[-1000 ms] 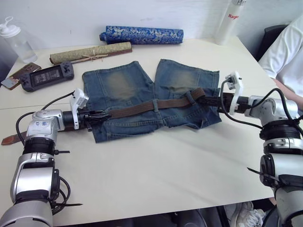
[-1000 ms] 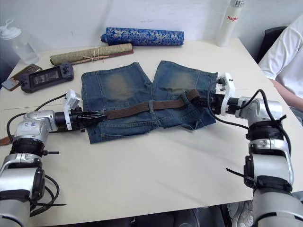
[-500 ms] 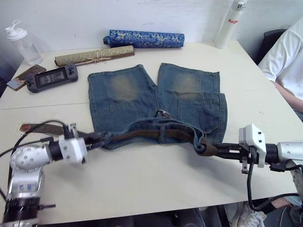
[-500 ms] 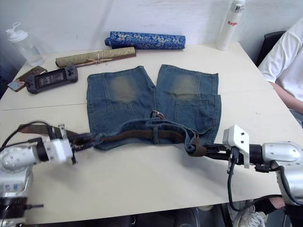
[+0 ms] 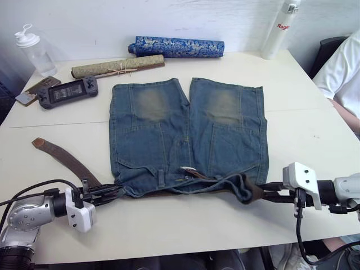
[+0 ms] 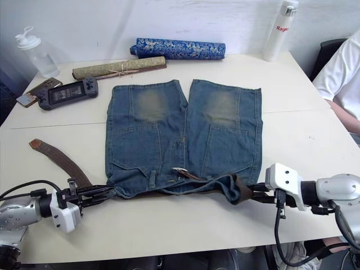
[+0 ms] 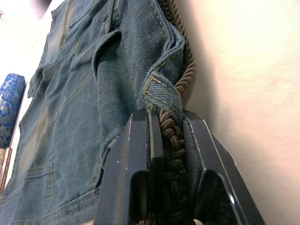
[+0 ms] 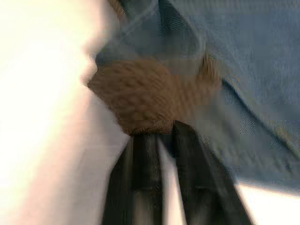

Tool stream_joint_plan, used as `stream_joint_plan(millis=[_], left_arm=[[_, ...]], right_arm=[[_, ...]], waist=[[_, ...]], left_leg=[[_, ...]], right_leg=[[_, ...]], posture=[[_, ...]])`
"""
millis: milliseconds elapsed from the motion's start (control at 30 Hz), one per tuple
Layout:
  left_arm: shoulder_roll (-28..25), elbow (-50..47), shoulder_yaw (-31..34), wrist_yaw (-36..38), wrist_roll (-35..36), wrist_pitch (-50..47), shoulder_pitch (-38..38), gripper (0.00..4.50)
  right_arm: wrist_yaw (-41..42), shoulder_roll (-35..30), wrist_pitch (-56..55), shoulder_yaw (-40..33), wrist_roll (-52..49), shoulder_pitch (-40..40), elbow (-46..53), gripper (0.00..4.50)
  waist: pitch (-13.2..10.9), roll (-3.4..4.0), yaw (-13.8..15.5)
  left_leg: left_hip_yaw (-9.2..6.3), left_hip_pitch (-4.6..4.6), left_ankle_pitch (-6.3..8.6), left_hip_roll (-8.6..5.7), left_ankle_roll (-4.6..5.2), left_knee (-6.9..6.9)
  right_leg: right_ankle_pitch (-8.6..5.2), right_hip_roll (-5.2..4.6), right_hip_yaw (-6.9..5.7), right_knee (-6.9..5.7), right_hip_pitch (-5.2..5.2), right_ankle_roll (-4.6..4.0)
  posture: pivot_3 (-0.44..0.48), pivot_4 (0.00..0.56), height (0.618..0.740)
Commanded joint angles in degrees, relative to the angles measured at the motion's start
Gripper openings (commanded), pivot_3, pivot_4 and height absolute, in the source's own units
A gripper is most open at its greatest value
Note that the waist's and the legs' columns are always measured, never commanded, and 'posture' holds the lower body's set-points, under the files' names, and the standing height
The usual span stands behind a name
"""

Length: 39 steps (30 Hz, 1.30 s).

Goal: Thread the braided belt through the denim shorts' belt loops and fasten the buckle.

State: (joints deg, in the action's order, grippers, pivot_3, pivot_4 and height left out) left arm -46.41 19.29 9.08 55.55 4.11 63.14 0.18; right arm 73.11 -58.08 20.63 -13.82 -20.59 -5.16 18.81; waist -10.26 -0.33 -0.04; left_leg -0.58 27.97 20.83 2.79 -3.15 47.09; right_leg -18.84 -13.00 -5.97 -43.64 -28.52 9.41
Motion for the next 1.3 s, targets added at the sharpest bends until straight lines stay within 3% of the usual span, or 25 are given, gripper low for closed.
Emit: stream_joint_plan(millis=[33,100,133,200,233,367,467,633,733,867,1167,1267,1300], left_arm=[[-1.9,-2.7,-2.8,-0.4,2.2,-4.6,2.6,1.57],[-3.1,-5.3,-3.1,-0.2,4.2,-8.1,4.2,2.17],[-3.8,-7.4,-3.2,0.3,6.0,-11.7,5.3,2.83],[-6.6,-14.4,-3.5,2.2,13.4,-24.3,8.5,3.31],[-8.5,-17.9,-3.4,3.0,16.9,-30.9,9.7,3.6],[-16.8,-27.5,-0.5,7.4,29.4,-53.1,11.1,3.6],[-20.3,-27.9,2.3,10.6,37.8,-66.9,8.2,3.6],[-19.0,-20.5,2.7,9.2,44.8,-85.3,-8.6,3.6],[-12.8,-11.3,-1.1,4.4,37.6,-85.5,-21.2,3.6],[-5.0,3.0,-8.5,-2.4,21.9,-80.1,-34.1,3.6],[5.2,21.6,-18.1,-1.5,4.7,-71.0,-42.3,3.6],[5.8,23.1,-18.3,-0.1,2.6,-67.3,-42.2,2.83],[5.9,23.3,-18.3,0.1,2.2,-66.9,-42.0,2.34]], right_arm=[[0.5,-2.5,5.5,-4.4,-4.3,-1.8,4.2,2.44],[1.0,-3.4,8.4,-6.1,-6.5,-2.4,5.6,3.15],[1.3,-3.8,10.8,-7.3,-8.4,-2.4,6.3,3.84],[2.2,-5.4,15.2,-9.5,-12.0,-2.0,7.0,4.45],[2.6,-6.4,17.4,-10.4,-13.6,-1.5,6.9,4.5],[3.4,-9.4,26.1,-13.1,-21.5,2.8,4.9,4.5],[0.7,-9.5,28.1,-11.3,-23.5,10.1,1.7,4.5],[-14.8,0.2,29.9,0.4,-18.7,31.8,-5.7,4.5],[-25.3,8.1,29.5,8.1,-10.4,42.6,-14.1,4.5],[-25.6,13.5,23.9,17.9,-1.4,48.7,-26.1,4.5],[-21.4,20.5,15.0,26.7,10.8,58.5,-56.5,4.5],[-18.1,21.1,13.4,28.2,13.2,59.1,-59.7,3.75],[-17.5,21.6,13.0,28.3,13.7,59.3,-60.5,3.28]], waist=[[0.0,0.0,0.0],[0.0,-0.01,0.0],[0.0,0.0,-0.1],[0.0,-0.02,-0.1],[0.0,-0.03,-0.1],[-0.1,-0.09,0.0],[-0.1,-0.07,0.1],[-0.2,-0.05,-0.3],[-0.2,0.06,-0.8],[-0.2,0.03,-0.8],[-0.1,-0.16,-1.6],[0.0,-0.2,-1.5],[0.1,-0.19,-1.5]], left_leg=[[0.0,0.0,0.0,0.0,0.0,0.0],[0.0,0.0,0.0,0.0,0.0,0.0],[-0.01,0.02,0.0,0.0,0.0,0.0],[-0.01,0.01,0.01,0.0,0.01,0.0],[-0.01,0.02,0.01,0.0,0.01,0.0],[-0.07,0.06,0.01,0.05,0.02,0.0],[-0.14,0.09,0.01,0.09,0.01,0.0],[-0.16,0.09,0.01,0.2,0.01,-0.04],[-0.16,0.15,-0.02,0.2,-0.02,-0.04],[-0.1,0.26,-0.15,0.14,0.02,-0.05],[0.03,1.0,-0.42,0.09,-0.27,0.11],[0.03,0.56,-0.45,0.09,-0.3,0.11],[0.03,0.43,-0.4,0.09,-0.21,0.1]], right_leg=[[0.0,0.01,0.0,0.0,0.0,0.0],[0.0,0.02,0.0,-0.01,-0.01,0.0],[0.0,0.02,0.0,0.01,-0.02,0.0],[0.0,0.01,0.0,0.02,0.01,0.0],[0.0,0.02,0.0,0.03,0.0,0.0],[0.0,0.09,-0.01,0.06,-0.01,-0.01],[0.0,0.15,-0.05,0.09,0.01,-0.04],[-0.03,0.34,-0.05,0.07,-0.07,-0.12],[-0.02,0.38,-0.01,-0.01,-0.18,-0.14],[-0.02,0.37,0.01,-0.31,-0.27,-0.11],[0.06,0.29,0.12,-0.38,-1.01,0.02],[0.06,0.27,0.13,-0.36,-0.61,0.0],[0.05,0.27,0.14,-0.35,-0.51,-0.01]], posture=[[0.0,0.15,0.645],[0.0,0.15,0.645],[0.0,0.15,0.645],[0.0,0.15,0.645],[0.0,0.15,0.645],[0.0,0.15,0.645],[0.0,0.15,0.645],[0.0,0.15,0.645],[0.0,0.15,0.645],[0.0,0.15,0.645],[0.0,0.15,0.645],[0.0,0.15,0.645],[0.0,0.15,0.645]])
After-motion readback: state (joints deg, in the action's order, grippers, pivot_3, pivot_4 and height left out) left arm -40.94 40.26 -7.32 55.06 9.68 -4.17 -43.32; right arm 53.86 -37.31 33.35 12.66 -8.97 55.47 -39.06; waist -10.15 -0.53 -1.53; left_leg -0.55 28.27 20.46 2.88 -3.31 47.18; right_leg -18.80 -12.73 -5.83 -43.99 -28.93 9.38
